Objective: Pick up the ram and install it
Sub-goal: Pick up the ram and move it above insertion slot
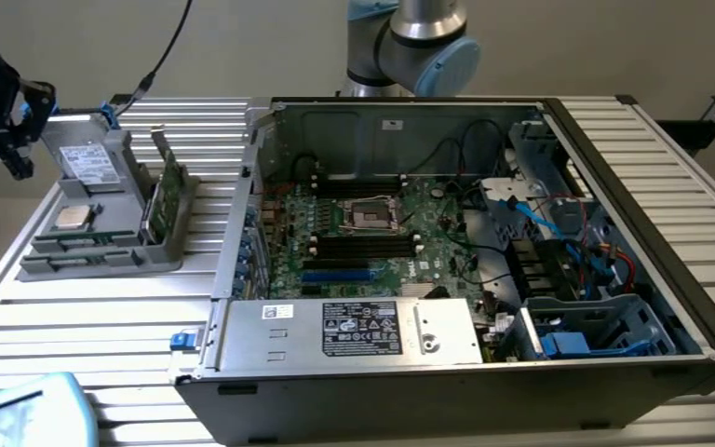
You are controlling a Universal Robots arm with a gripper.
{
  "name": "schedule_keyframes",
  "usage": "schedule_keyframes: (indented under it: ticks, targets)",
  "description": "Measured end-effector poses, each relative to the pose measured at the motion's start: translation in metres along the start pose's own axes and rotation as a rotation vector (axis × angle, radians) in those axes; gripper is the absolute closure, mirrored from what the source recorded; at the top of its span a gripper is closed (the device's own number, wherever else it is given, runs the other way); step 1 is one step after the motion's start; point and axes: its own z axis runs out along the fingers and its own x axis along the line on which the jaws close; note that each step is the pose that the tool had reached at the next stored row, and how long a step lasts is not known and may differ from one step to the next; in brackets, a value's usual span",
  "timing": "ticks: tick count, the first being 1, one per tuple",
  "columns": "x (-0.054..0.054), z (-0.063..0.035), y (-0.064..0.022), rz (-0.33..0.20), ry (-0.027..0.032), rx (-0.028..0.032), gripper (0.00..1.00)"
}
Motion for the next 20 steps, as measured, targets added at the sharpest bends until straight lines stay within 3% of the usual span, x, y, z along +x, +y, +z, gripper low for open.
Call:
schedule_keyframes:
  ticks: [20]
  targets:
    - [0.0, 0.0005, 0.0, -0.363, 0.0202, 0.0149, 0.89]
